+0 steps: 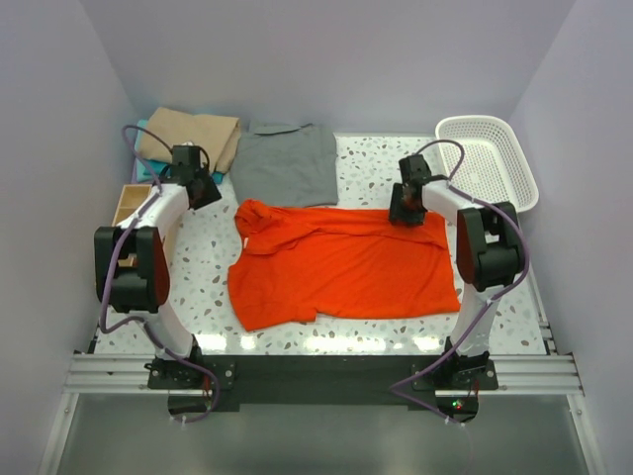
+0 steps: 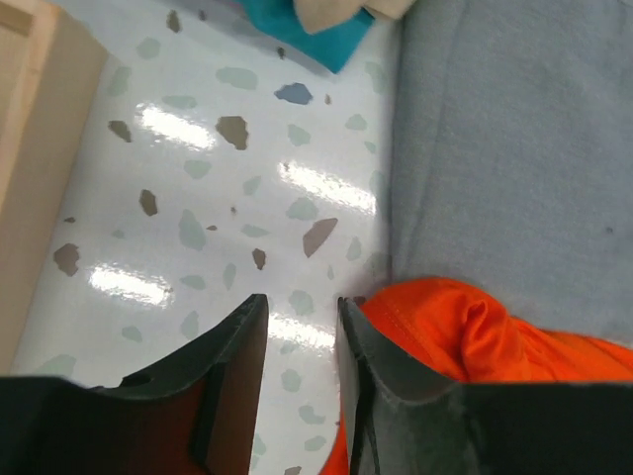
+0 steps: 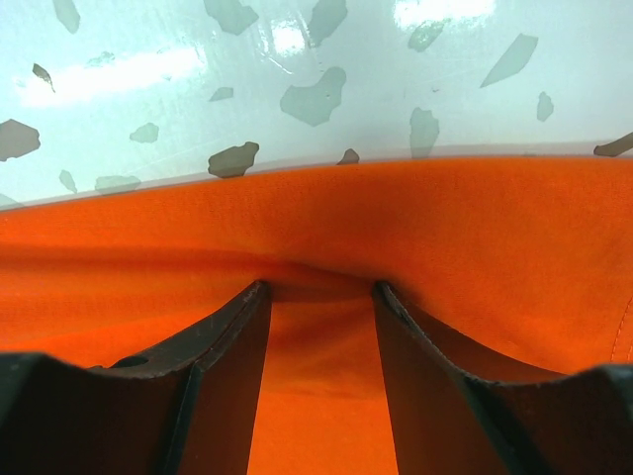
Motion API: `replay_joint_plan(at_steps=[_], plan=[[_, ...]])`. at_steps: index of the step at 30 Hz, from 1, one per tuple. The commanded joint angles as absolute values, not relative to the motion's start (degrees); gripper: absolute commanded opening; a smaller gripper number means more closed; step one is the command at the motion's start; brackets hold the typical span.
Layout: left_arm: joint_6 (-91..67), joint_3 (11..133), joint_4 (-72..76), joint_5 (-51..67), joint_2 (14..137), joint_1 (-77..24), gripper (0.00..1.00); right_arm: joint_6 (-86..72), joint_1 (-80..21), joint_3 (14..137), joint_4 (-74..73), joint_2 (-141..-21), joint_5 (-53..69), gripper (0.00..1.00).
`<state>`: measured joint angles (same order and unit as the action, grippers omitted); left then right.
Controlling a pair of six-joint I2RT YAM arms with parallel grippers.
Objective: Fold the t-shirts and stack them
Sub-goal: Fold the tshirt
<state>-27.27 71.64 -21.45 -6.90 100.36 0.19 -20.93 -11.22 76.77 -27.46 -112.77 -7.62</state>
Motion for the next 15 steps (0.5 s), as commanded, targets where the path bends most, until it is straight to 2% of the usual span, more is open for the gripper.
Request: replay_joint_plan(at_steps=[1, 3, 5, 15], plan=[[-27.07, 69.70, -13.89, 4.12, 97.47, -0.70, 0.47, -20.66, -10.72, 75.06, -28.65, -115.22, -8.00, 0.51], [-27.25, 70.66, -14.15, 6.75, 99.13, -2.01, 0.50, -20.57, -10.63, 75.32, -28.83, -115.49, -7.56, 0.51], [-27.42, 73.55, -16.24, 7.21, 102.11, -4.65, 0.59, -20.39, -10.64, 75.24, -28.65, -115.40, -6.60, 0.51], [-29.18, 76.99, -13.62, 10.63, 110.56, -8.35, 0.58, -20.21, -10.72, 74.27, -29.09, -115.05, -9.32, 0.52]])
